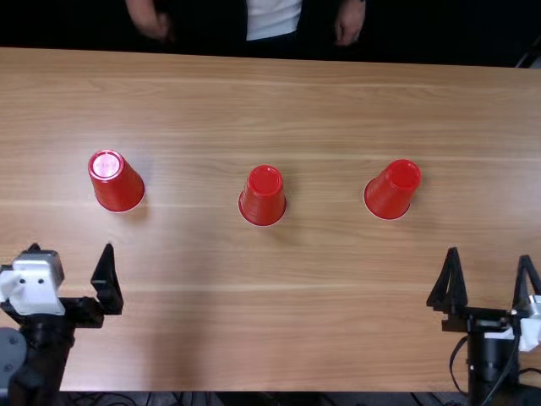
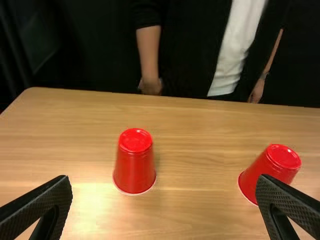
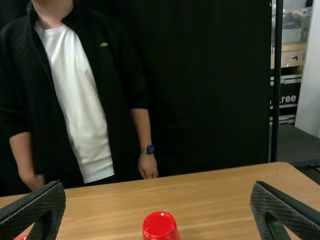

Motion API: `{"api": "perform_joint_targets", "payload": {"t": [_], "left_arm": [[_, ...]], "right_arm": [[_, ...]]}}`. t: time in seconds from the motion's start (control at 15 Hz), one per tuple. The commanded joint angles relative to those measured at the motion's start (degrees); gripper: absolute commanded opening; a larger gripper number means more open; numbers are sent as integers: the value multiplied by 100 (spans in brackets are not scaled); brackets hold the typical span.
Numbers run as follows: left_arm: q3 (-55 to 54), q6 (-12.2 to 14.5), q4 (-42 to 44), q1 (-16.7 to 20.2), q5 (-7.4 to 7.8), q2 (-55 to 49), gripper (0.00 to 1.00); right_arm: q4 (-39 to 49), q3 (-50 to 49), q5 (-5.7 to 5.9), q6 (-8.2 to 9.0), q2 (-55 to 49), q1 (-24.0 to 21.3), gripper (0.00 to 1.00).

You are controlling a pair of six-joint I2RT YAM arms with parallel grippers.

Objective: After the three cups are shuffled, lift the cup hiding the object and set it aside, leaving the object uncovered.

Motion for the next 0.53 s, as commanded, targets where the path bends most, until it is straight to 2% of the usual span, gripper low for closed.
{"api": "perform_joint_targets", "payload": {"t": [0.0, 0.13, 0.2, 0.4, 0.47], "left_arm": [[725, 56, -283, 89, -36, 404, 100], [1674, 66, -1200, 89, -36, 949, 100], [2113, 77, -1675, 98, -36, 1256, 100], [3186, 562, -2803, 107, -57, 2091, 100], [3511, 594, -3109, 107, -141, 2355, 100]], "right_arm": [[-362, 619, -9, -112, 409, -36, 100], [-1238, 1507, -19, -355, 1077, -36, 100], [-1618, 1938, -19, -376, 1376, -18, 100], [-3115, 3010, -19, -397, 2334, 52, 100], [-3474, 3247, -19, -471, 2597, 87, 100]]}}
